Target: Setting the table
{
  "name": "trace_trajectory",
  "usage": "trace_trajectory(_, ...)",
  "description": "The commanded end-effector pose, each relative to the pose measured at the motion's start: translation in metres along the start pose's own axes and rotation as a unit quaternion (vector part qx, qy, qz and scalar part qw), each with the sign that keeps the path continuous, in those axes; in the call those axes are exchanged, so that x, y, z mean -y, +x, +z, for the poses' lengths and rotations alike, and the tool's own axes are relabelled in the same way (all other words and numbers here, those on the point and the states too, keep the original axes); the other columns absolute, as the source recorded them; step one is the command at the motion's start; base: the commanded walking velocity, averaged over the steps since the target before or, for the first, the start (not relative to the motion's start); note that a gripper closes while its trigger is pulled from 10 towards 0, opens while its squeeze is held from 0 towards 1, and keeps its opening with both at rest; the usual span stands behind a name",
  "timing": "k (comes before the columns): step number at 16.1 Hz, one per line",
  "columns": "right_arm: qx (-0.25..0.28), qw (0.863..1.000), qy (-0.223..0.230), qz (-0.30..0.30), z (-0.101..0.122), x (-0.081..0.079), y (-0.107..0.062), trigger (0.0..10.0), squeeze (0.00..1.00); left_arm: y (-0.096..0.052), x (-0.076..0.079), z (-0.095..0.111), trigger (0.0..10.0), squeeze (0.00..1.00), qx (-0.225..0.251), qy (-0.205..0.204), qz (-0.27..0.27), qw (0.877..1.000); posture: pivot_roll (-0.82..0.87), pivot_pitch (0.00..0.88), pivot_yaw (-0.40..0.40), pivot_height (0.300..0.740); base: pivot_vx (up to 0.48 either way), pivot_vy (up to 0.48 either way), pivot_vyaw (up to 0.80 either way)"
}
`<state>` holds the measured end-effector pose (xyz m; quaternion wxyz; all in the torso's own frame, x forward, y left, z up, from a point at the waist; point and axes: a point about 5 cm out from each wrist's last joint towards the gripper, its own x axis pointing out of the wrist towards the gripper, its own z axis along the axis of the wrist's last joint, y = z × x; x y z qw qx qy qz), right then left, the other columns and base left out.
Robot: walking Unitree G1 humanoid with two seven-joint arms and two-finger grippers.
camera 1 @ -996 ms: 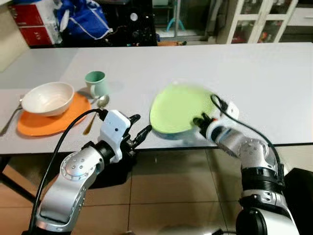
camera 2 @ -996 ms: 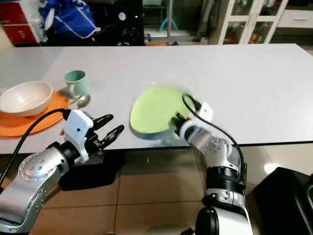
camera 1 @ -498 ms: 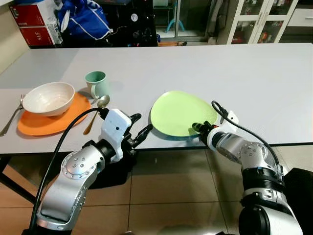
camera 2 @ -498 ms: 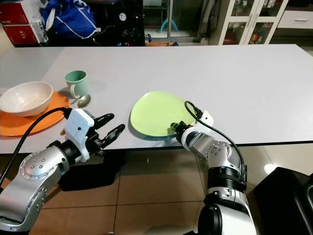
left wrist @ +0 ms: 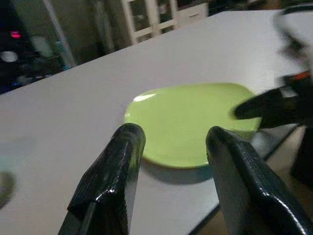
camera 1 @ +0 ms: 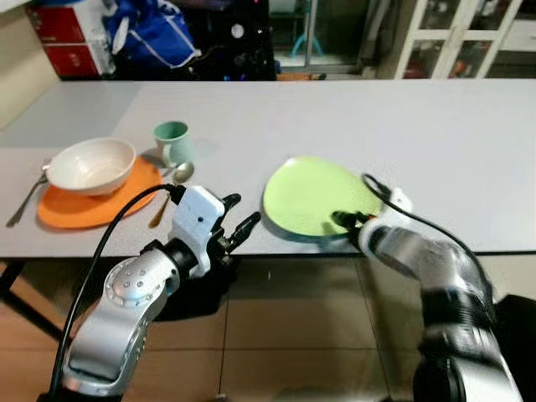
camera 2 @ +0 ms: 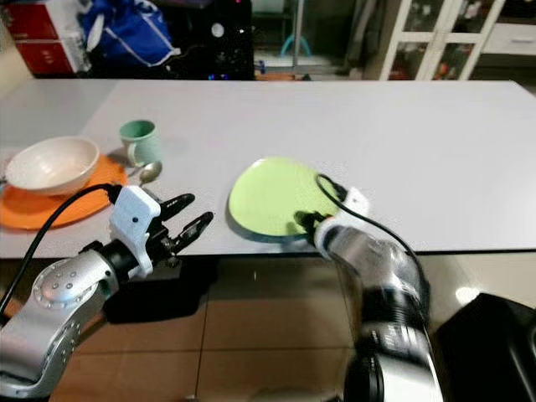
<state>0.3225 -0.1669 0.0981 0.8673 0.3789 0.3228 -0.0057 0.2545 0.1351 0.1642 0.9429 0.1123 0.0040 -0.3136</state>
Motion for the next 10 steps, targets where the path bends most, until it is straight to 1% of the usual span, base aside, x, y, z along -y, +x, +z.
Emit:
trace_trajectory(1, 0.022, 1.0, 0.014, -0.002, 0.011, 0.002, -0.017, 10.0, 0.0, -0.003, -0.002, 0.001, 10.0, 0.0, -0.002, 0.011, 0.021, 1.0, -0.03, 0.0, 0.002, 0.74, 0.0, 0.0, 0.0)
trace_trajectory(2, 0.023, 1.0, 0.014, 0.004, 0.012, 0.001, -0.031, 10.0, 0.0, -0.003, -0.003, 0.0, 10.0, 0.0, -0.006, 0.013, 0.039, 0.999, -0.04, 0.0, 0.004, 0.74, 0.0, 0.0, 0.0)
trace_trajectory(3, 0.015, 1.0, 0.003, -0.002, 0.009, 0.002, -0.042, 10.0, 0.0, -0.004, -0.004, -0.001, 10.0, 0.0, -0.01, 0.012, 0.053, 0.998, -0.05, 0.0, 0.006, 0.74, 0.0, 0.0, 0.0)
trace_trajectory(5, 0.027, 1.0, 0.011, 0.0, 0.003, 0.001, -0.054, 10.0, 0.0, -0.001, -0.006, -0.002, 10.0, 0.0, -0.011, 0.014, 0.071, 0.997, -0.06, 0.0, 0.015, 0.74, 0.0, 0.0, 0.0)
trace_trajectory(6, 0.03, 0.999, 0.019, 0.008, -0.003, 0.001, -0.056, 10.0, 0.0, 0.003, -0.007, -0.001, 10.0, 0.0, -0.006, 0.018, 0.08, 0.997, -0.06, 0.0, 0.014, 0.74, 0.0, 0.0, 0.0)
trace_trajectory(7, 0.04, 0.999, -0.001, 0.024, -0.004, -0.002, -0.061, 10.0, 0.0, 0.003, -0.007, 0.002, 10.0, 0.0, -0.001, 0.022, 0.087, 0.996, -0.05, 0.0, 0.009, 0.74, 0.0, 0.0, 0.0)
trace_trajectory(8, 0.126, 0.988, -0.044, 0.077, 0.01, -0.022, -0.08, 10.0, 0.0, -0.002, -0.016, 0.008, 10.0, 0.0, 0.012, 0.019, 0.138, 0.99, -0.04, 0.0, 0.008, 0.74, 0.0, 0.0, 0.0)
trace_trajectory(9, 0.176, 0.976, -0.077, 0.101, 0.018, -0.034, -0.091, 10.0, 0.0, -0.006, -0.023, 0.011, 10.0, 0.0, 0.024, 0.022, 0.173, 0.984, -0.05, 0.0, 0.011, 0.74, 0.0, 0.0, 0.0)
trace_trajectory(10, 0.225, 0.953, -0.174, 0.106, 0.024, -0.047, -0.102, 10.0, 0.0, -0.01, -0.027, 0.014, 10.0, 0.0, 0.029, 0.03, 0.197, 0.979, -0.05, 0.0, 0.016, 0.74, 0.0, 0.0, 0.0)
